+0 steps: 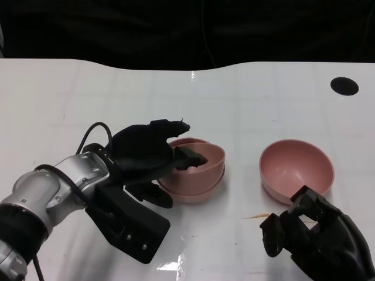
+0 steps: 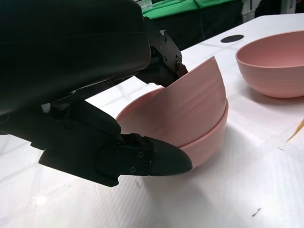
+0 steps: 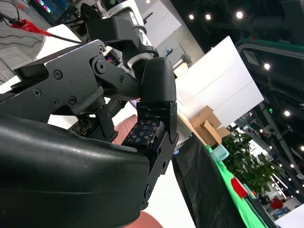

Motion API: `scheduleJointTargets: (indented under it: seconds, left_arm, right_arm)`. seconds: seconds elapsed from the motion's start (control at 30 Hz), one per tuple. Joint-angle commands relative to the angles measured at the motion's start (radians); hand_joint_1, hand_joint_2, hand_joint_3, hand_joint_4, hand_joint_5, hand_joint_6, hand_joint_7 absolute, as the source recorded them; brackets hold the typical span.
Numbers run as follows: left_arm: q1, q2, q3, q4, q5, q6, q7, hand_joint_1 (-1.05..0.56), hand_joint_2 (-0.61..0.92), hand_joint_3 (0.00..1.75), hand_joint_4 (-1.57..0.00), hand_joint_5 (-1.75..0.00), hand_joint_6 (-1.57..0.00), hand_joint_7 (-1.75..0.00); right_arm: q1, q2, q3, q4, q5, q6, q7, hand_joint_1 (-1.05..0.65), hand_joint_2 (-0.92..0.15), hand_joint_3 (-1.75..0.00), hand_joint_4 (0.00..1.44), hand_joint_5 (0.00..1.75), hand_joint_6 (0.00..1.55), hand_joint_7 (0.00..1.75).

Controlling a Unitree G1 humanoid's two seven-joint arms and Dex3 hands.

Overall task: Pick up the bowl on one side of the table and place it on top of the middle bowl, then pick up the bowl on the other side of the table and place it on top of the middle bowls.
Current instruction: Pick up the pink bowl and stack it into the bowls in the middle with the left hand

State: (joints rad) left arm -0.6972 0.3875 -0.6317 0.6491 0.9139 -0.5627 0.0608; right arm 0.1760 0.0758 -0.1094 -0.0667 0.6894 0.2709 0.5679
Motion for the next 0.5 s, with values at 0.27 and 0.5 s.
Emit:
scheduleJointTargets:
  seconds: [0.27, 0.5]
  left_arm:
    - [0.030, 0.004, -0.001, 0.013, -0.001, 0.017, 0.016, -0.82, 0.92, 0.46, 0.00, 0.00, -0.30, 0.00]
    - [0.027, 0.002, -0.003, 0.030, -0.001, 0.018, 0.025, -0.82, 0.92, 0.46, 0.00, 0.00, -0.30, 0.00]
  right_arm:
    - [-0.008, -0.024, -0.016, 0.013, 0.008, -0.001, 0.019, -0.14, -0.67, -0.84, 0.84, 1.64, 0.93, 1.12]
    - [-0.012, -0.027, -0.018, 0.022, 0.003, -0.008, 0.027, -0.13, -0.69, -0.84, 0.84, 1.64, 0.93, 1.11]
